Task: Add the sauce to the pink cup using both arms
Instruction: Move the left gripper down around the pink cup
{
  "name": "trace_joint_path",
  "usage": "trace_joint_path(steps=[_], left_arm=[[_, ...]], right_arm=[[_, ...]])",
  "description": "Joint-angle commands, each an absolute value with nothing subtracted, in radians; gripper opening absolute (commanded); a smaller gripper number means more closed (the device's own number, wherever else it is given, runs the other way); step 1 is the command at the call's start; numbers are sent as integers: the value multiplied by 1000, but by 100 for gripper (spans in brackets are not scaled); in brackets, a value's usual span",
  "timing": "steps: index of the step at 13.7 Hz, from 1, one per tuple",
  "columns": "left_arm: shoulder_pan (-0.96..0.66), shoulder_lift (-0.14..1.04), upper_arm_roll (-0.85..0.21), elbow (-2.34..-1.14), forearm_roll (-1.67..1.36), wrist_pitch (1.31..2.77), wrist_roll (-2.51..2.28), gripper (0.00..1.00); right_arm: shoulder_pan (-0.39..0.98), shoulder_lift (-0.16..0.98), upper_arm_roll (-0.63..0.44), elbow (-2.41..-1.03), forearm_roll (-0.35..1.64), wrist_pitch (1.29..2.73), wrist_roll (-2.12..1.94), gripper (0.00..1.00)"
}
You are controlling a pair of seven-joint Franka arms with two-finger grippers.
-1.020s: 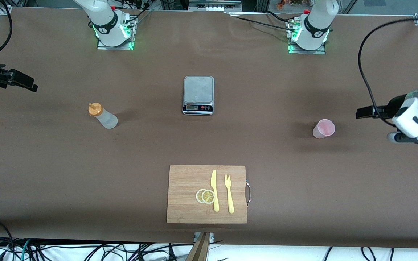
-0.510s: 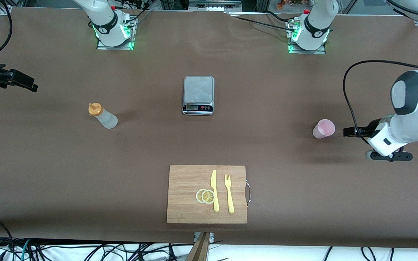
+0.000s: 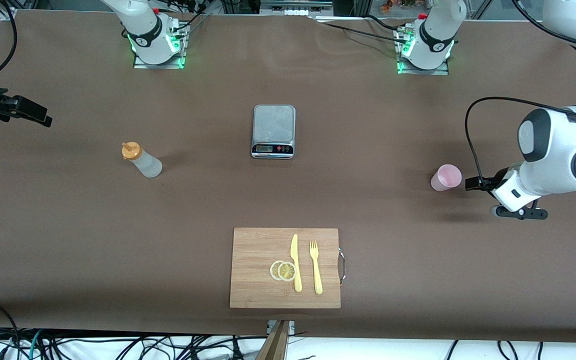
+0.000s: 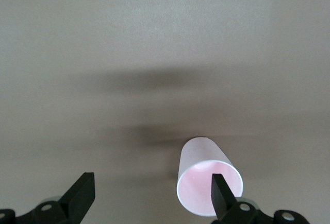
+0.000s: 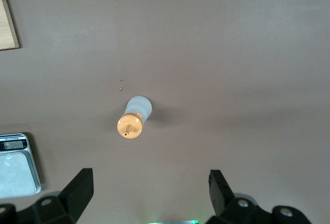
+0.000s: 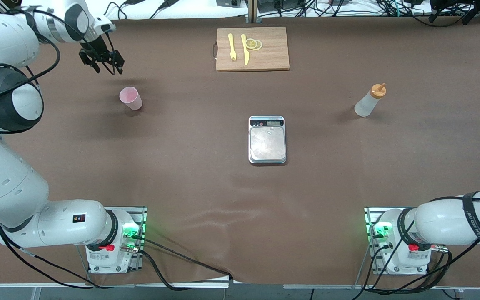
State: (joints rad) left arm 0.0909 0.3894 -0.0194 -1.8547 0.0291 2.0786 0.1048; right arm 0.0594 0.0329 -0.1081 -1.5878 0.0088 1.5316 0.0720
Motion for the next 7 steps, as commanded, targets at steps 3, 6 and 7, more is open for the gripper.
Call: trace_joint_path(steps=[3,6,7], left_arm=[[97,350,-23,-2006,32,2229,126,97],[95,347,-25,-2066,31,2282,127,97],[94,347,-25,-2086,31,2311,127,97]], right_arm=[[60,34,-110,-1578,26,1516,67,100],[60,34,-110,-1578,26,1516,67,100],[60,34,-110,-1578,26,1516,67,100]])
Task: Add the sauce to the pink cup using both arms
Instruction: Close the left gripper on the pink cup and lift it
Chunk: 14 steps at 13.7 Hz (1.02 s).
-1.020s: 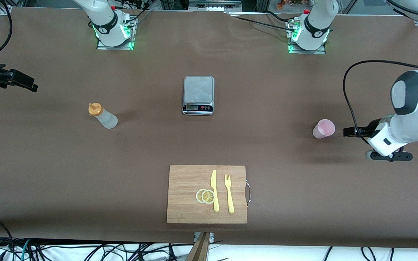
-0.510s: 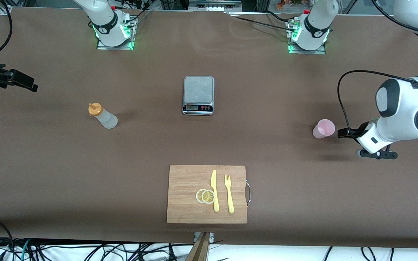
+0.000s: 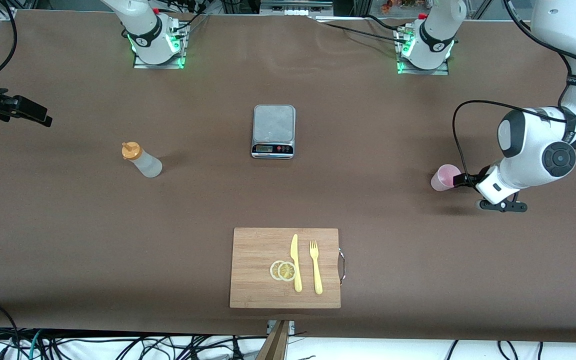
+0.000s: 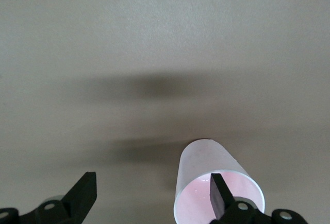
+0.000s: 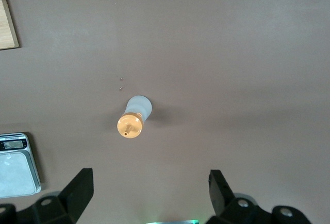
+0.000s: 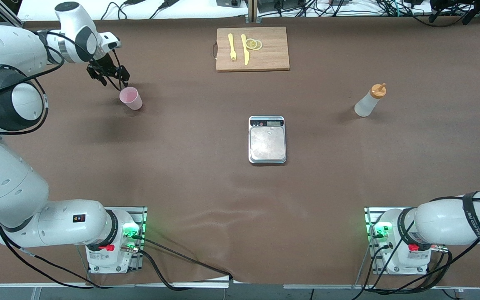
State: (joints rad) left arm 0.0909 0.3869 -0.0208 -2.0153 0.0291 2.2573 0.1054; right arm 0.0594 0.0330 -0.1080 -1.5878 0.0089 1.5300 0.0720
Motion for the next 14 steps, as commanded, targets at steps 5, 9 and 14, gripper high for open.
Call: trace_joint_path(steps=[5,9,14], left_arm=[[89,339,-25,-2125,29,2352,126,81],[84,330,-25,-2118,29,2333,114,41],[84,331,-25,-2123,29,2332,115,4]], right_arm=[[60,34,-110,-1578,26,1516,67,100],[60,34,-110,-1578,26,1516,67,100],[60,34,-110,-1578,26,1516,67,100]])
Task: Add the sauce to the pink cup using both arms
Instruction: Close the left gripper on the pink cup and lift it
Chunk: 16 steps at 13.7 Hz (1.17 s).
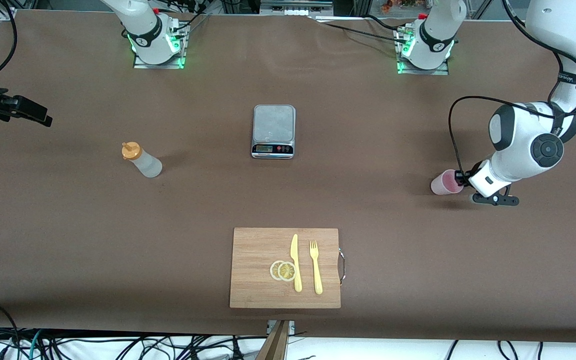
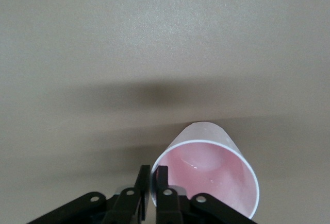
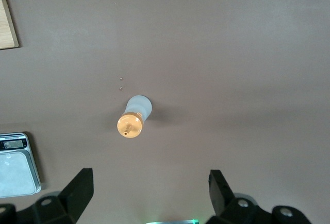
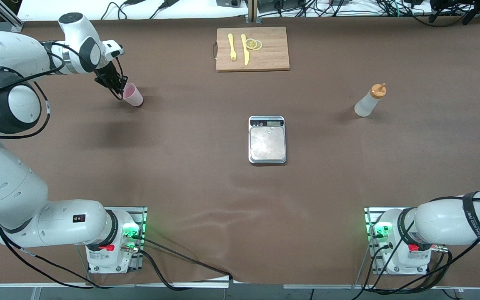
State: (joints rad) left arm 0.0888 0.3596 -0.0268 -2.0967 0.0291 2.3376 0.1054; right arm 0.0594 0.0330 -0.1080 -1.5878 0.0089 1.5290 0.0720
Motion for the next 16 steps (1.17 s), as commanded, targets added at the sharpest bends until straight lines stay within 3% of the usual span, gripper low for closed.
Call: trace_joint_path(steps=[1,8,16], left_arm=[[84,331,-25,-2125,26,2332,115,2],[66,327,-34,-2108,-8,2297,118,0],[-253,302,-40,-1876,-184,2074,-26,0]], right_arm=[[60,34,-110,-1578,26,1516,67,100],[60,34,-110,-1578,26,1516,67,100],[60,34,-110,-1578,26,1516,67,100]])
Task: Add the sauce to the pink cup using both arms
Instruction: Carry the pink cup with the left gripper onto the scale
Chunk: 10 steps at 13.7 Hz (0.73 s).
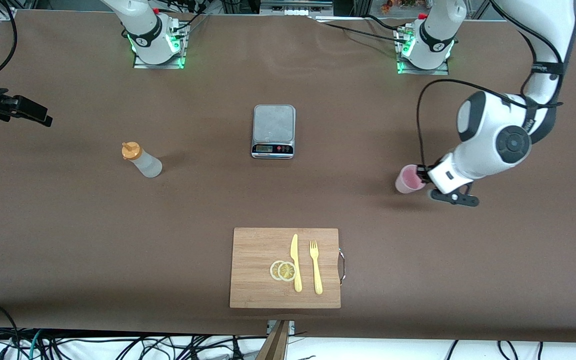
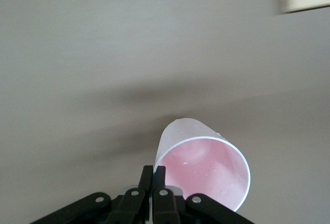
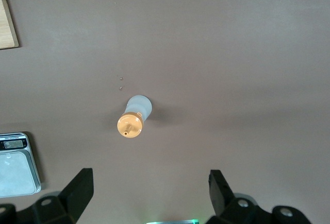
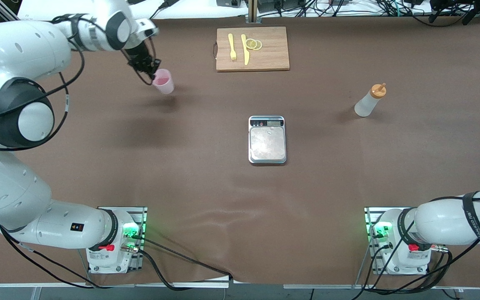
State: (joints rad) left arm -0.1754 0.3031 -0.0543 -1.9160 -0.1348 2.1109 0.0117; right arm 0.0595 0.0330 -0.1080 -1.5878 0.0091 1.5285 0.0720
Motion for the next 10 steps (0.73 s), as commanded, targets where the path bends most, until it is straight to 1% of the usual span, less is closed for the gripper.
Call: trace_joint_path(steps=[1,3,6,10], left_arm=[[-314,304,-40,-1872,-204,2074,-61,0],[-433,313,-40,-1855,-209,2083,-167,0],[-587,357,-40,-1789,-210,2088,-315,0],[-724,414,-40,-1776,-212,2170,-416,0]], right_arm=[[60,34,-110,-1578,26,1516,67,100],[60,34,-110,-1580,26,1516,67,100],[60,34,-110,-1580,26,1516,67,100],[60,34,-110,-1580,26,1516,67,100]])
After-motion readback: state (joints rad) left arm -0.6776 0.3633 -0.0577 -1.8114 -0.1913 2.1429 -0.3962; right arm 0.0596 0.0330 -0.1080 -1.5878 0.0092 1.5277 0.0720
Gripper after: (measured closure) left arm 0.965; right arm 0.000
